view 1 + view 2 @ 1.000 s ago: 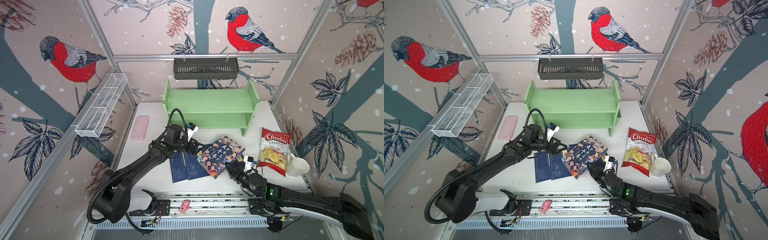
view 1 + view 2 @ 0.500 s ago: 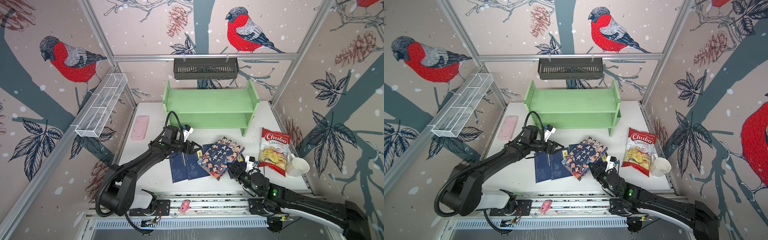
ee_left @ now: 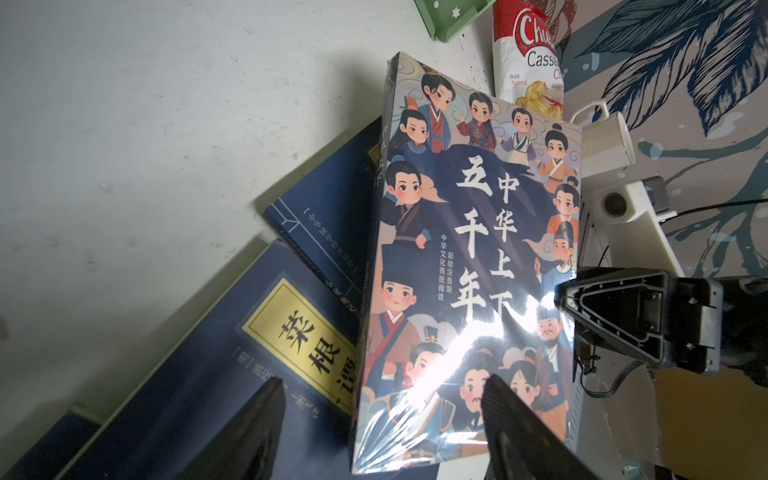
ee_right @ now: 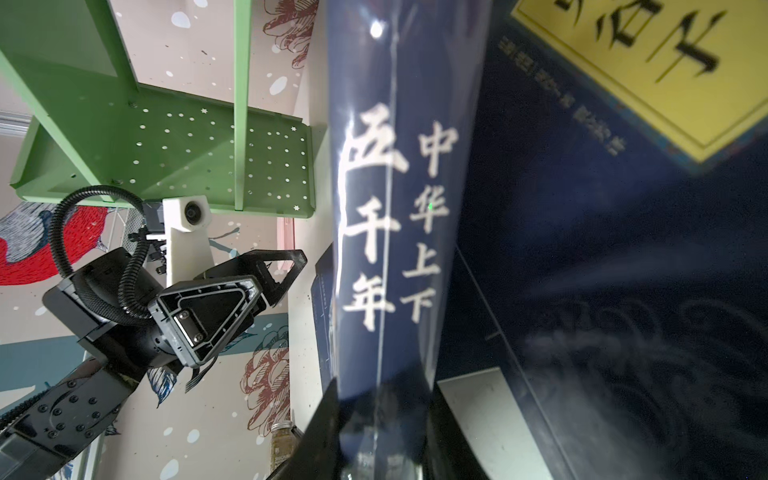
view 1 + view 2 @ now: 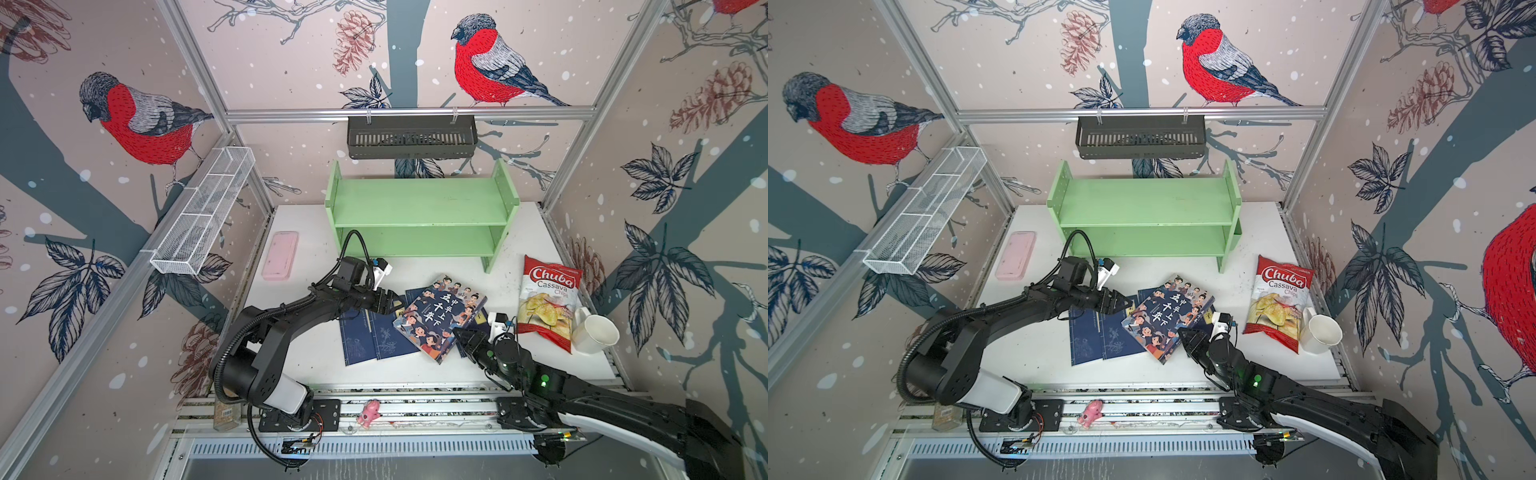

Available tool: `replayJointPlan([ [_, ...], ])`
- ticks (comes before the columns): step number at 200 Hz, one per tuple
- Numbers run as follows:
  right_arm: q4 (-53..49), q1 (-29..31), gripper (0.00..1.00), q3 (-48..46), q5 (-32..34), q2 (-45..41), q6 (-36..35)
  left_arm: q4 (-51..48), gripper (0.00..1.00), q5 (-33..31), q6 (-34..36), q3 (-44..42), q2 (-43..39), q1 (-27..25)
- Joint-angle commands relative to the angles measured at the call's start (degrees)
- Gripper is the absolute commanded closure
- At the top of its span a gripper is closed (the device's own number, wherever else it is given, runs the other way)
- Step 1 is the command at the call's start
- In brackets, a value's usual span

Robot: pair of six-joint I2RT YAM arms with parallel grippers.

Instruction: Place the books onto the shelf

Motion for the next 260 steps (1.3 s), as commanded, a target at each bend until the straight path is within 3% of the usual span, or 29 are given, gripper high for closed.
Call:
replayJointPlan([
  [1,2.86,-0.38,0.83,0.46,-0.42,0.90,-2.09,3.29,0.24,-1.96,1.73,0.69,1.48,-1.53],
  [27,2.83,-0.74,0.82,-0.40,-0.60,0.52,-1.73,3.56,0.24,-4.10,0.85,1.68,4.38,-2.41],
  [132,2.27,-4.23,0.76,-1.83,-3.16,1.48,-1.18,3.03,0.35,5.33,0.83,4.02,11.49,-4.52],
  [215,11.25,-5.99,0.57,0.69,-7.76,14.78,-3.28,3.68,0.36,7.69,1.55,3.36,9.54,-5.62],
  [260,17.43,-6.03,0.55,1.76,-10.16,21.28,-4.03,3.49,0.36,8.83,2.01,2.92,10.02,-5.75],
])
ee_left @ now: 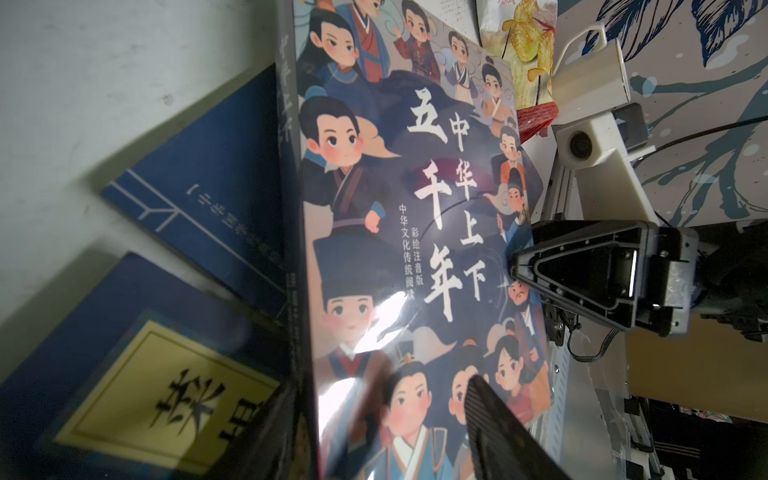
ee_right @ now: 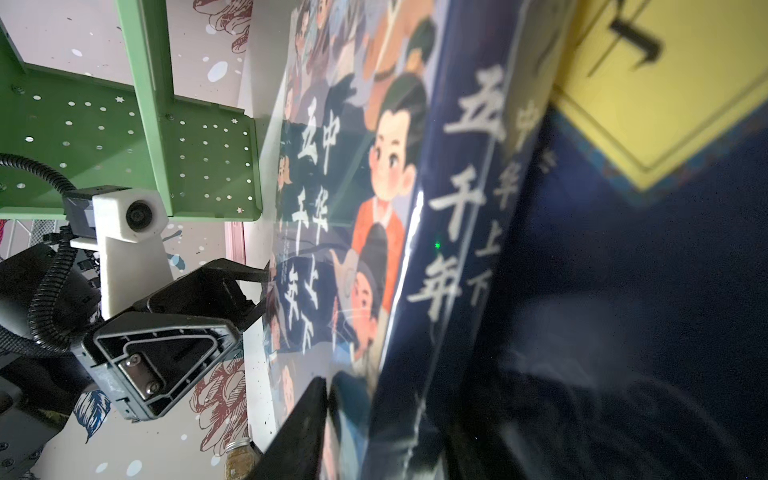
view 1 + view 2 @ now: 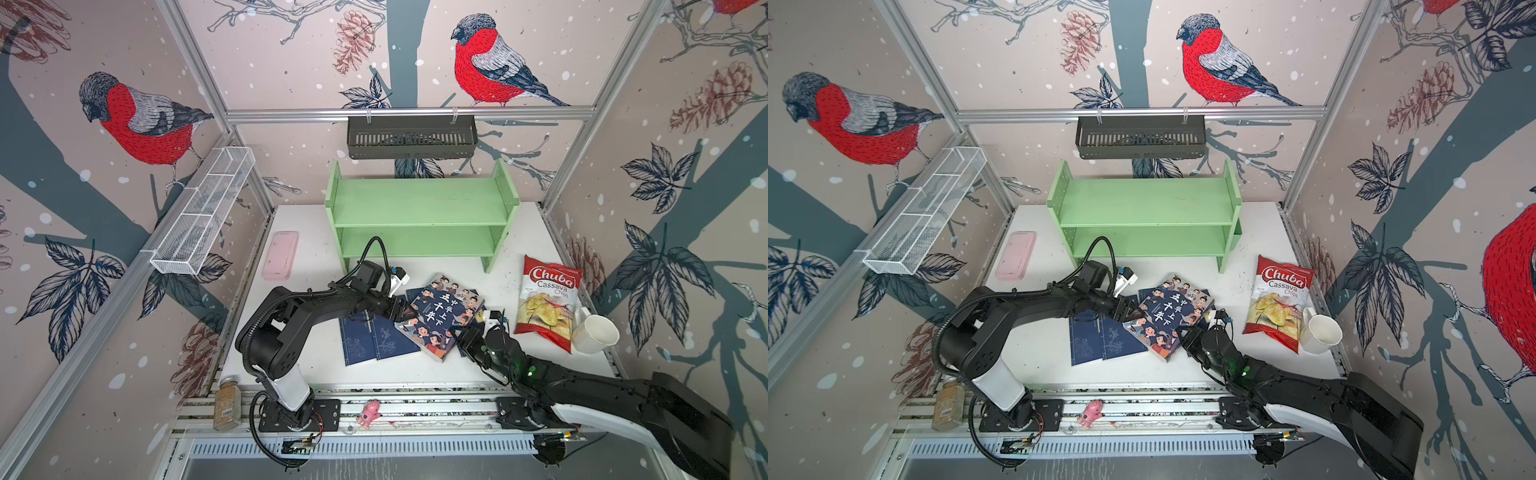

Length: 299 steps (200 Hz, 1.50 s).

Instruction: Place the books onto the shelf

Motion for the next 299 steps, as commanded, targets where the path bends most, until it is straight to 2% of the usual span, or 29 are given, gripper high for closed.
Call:
replayJointPlan([
  [1,5.72,0.03,0.55,0.61,-3.31,1.94,-1.11,0.90,0.36,3.94,1.60,-0.19,0.11,-0.37],
  [21,6.82,0.18,0.54,0.87,-3.47,2.47,-1.04,1.08,0.36,5.38,1.72,-0.62,-0.23,-0.38],
  [76,7.97,0.58,0.71,-0.26,-1.80,-0.84,-1.56,1.07,0.35,9.20,2.43,-1.11,-1.80,-0.46],
  [120,8.76,0.44,0.87,-1.42,-2.63,-4.37,-1.51,-2.90,0.29,6.12,5.58,0.29,-4.69,-0.22],
  [128,8.26,0.39,0.89,-1.28,-2.96,-5.32,-1.57,-3.72,0.24,5.23,5.93,0.50,-5.76,0.04],
  [152,5.90,-0.08,0.90,-0.15,-4.04,-8.40,-2.06,-5.90,0.16,2.62,5.43,1.03,-9.48,1.83],
  [199,2.84,-0.63,0.94,1.30,-6.10,-13.60,-1.58,-10.67,0.14,3.97,1.40,2.34,-14.40,7.97],
  [231,1.49,-0.88,0.95,2.17,-6.87,-17.59,-1.47,-12.53,0.14,5.20,3.49,1.79,-16.95,8.24],
  [252,-0.08,-0.94,0.95,3.38,-7.11,-20.32,-1.74,-10.99,0.13,7.10,1.22,-0.26,-18.53,8.39],
  [276,-3.78,-0.95,0.95,5.66,-7.34,-22.75,-2.87,-9.76,0.13,5.56,-0.82,-1.79,-19.84,8.63],
  [299,-4.15,-1.09,0.95,6.52,-8.95,-23.54,-3.12,-7.63,0.13,10.44,-2.93,-2.88,-19.35,9.66],
])
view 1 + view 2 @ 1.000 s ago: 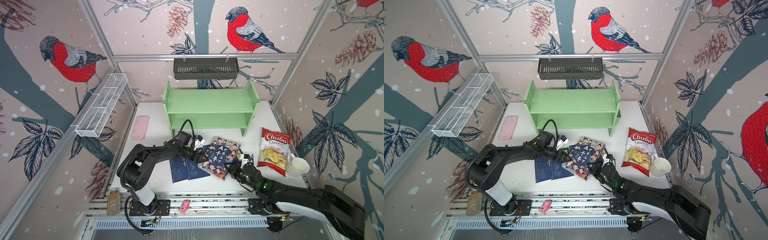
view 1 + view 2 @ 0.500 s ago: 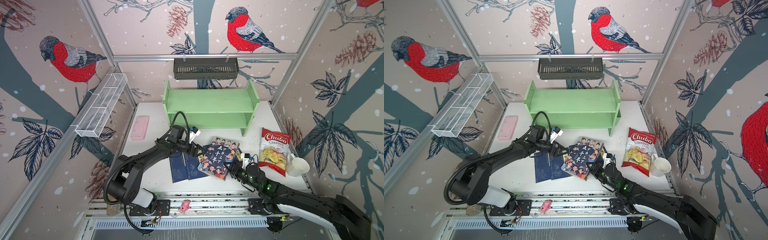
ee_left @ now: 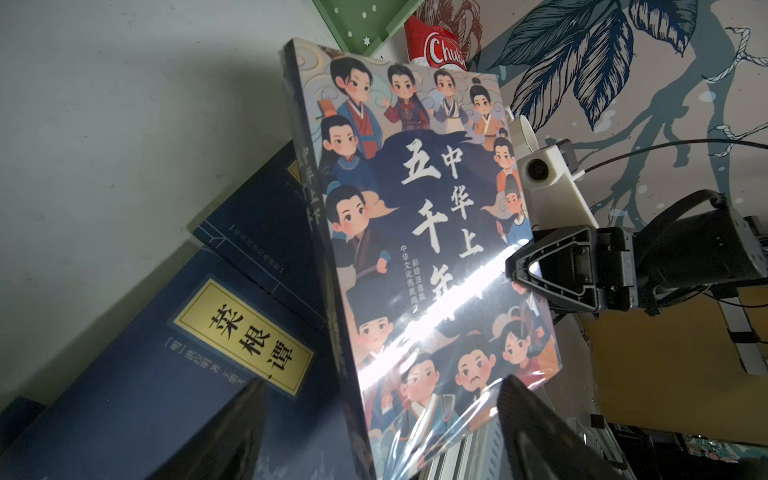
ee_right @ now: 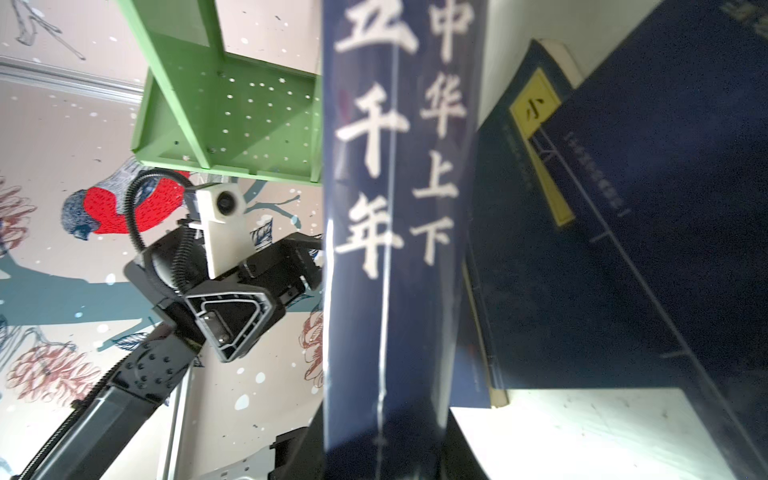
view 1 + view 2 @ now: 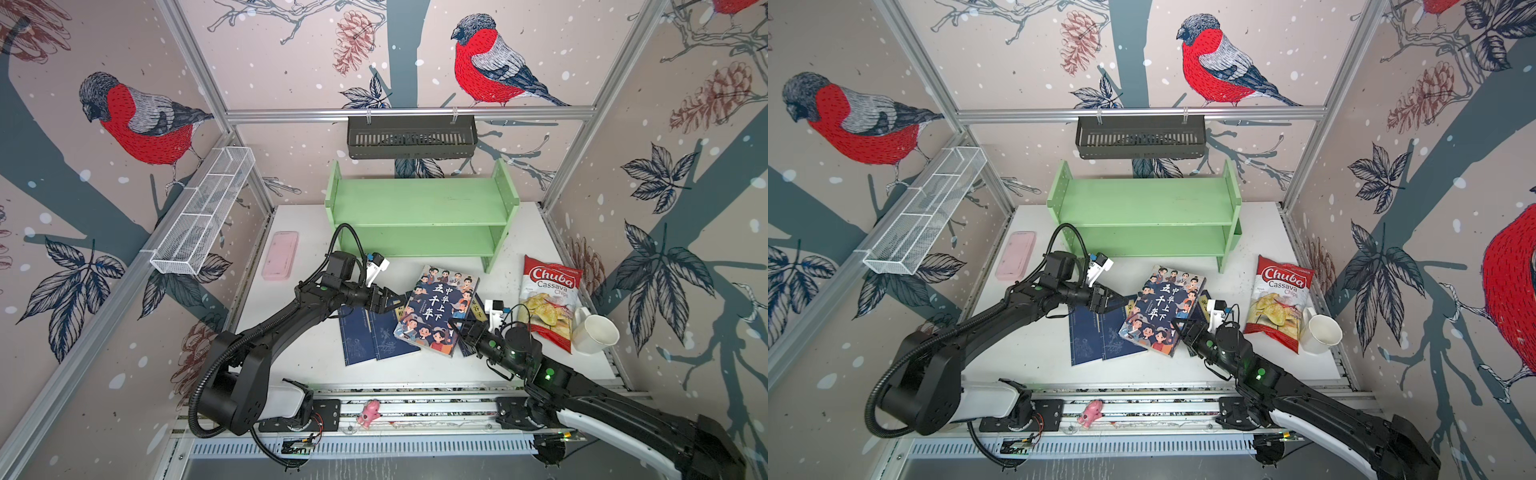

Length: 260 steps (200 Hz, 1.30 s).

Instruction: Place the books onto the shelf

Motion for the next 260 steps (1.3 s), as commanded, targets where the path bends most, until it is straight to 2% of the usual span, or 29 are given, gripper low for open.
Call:
replayJointPlan([
  [1,6.84,-0.18,0.95,1.64,-1.95,-1.02,-2.16,2.84,0.13,5.16,-2.71,-0.93,0.21,0.95],
  [32,7.54,-0.11,0.95,2.37,-4.78,-1.00,-2.48,5.93,0.13,10.25,-6.56,-1.73,0.69,3.02],
  [93,11.20,-0.10,0.95,3.43,-6.85,-0.93,-2.75,9.59,0.12,12.80,-9.93,-4.79,-1.57,3.08],
  [145,14.11,-0.11,0.96,4.58,-9.43,0.28,-3.32,15.64,0.13,17.11,-16.28,-6.05,0.46,3.14],
  [162,15.24,-0.04,0.96,4.75,-10.48,1.16,-3.39,20.79,0.14,20.26,-20.97,-6.76,1.16,3.20],
  [195,18.73,0.17,0.96,5.00,-13.02,3.48,-3.92,35.19,0.17,23.59,-31.61,-10.37,0.54,3.17],
  [229,23.55,0.35,0.96,5.10,-15.20,5.76,-4.43,37.61,0.23,24.06,-33.00,-11.23,0.07,3.19],
  [260,24.25,0.54,0.96,5.67,-15.94,6.94,-4.93,43.19,0.36,24.57,-37.72,-11.87,0.10,3.12],
])
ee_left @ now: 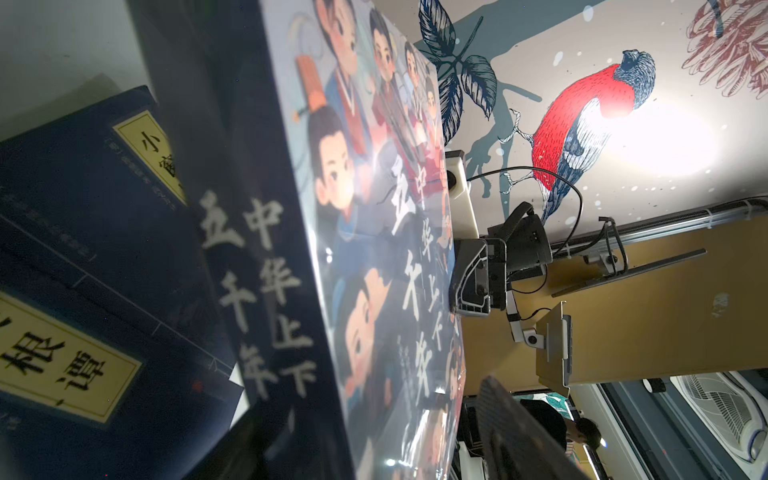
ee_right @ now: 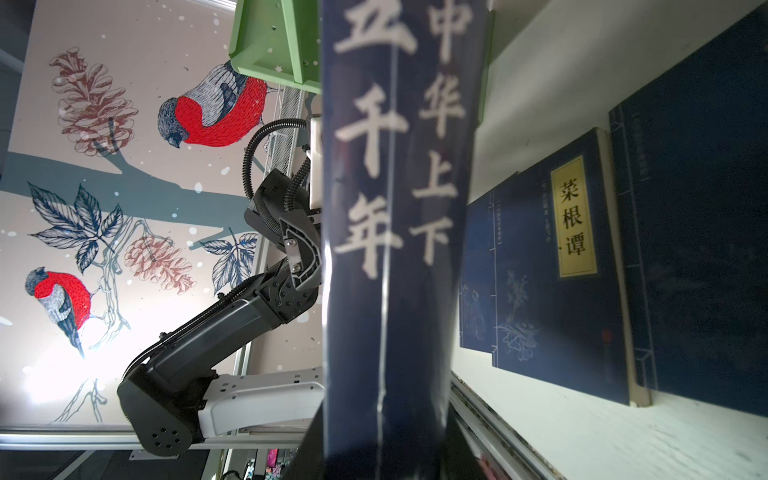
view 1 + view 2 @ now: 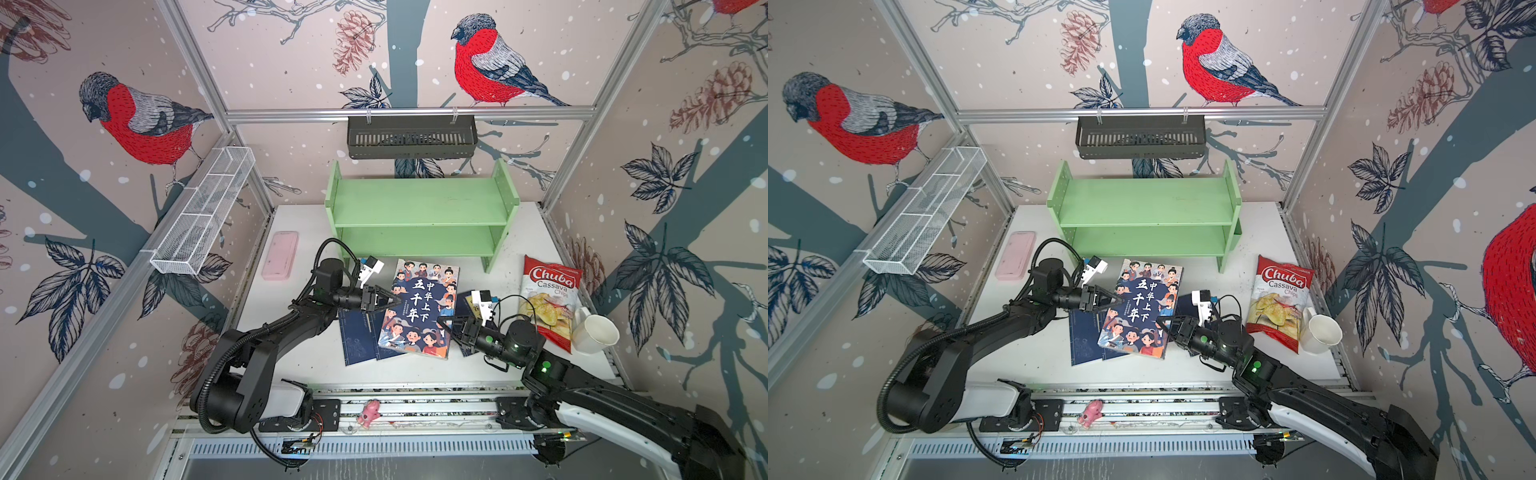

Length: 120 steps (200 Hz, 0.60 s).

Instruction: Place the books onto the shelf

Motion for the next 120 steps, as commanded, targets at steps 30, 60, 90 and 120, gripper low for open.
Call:
replayJointPlan([
  [30,14.49,0.37,0.96,1.30,-2.09,1.01,-2.46,18.27,0.57,3.15,-13.30,-1.62,-0.77,-0.04],
  [60,14.29,0.44,0.95,1.30,-1.60,1.52,-2.55,19.62,0.89,3.58,-15.25,-1.56,-1.78,-0.09],
  [90,12.36,0.56,0.59,1.46,-0.17,1.45,-2.70,18.92,1.00,3.81,-15.36,-1.21,-3.55,-0.07],
  [120,9.10,0.56,0.17,1.15,2.42,-0.47,-3.36,15.78,1.00,2.98,-14.44,0.11,-6.33,-0.02],
])
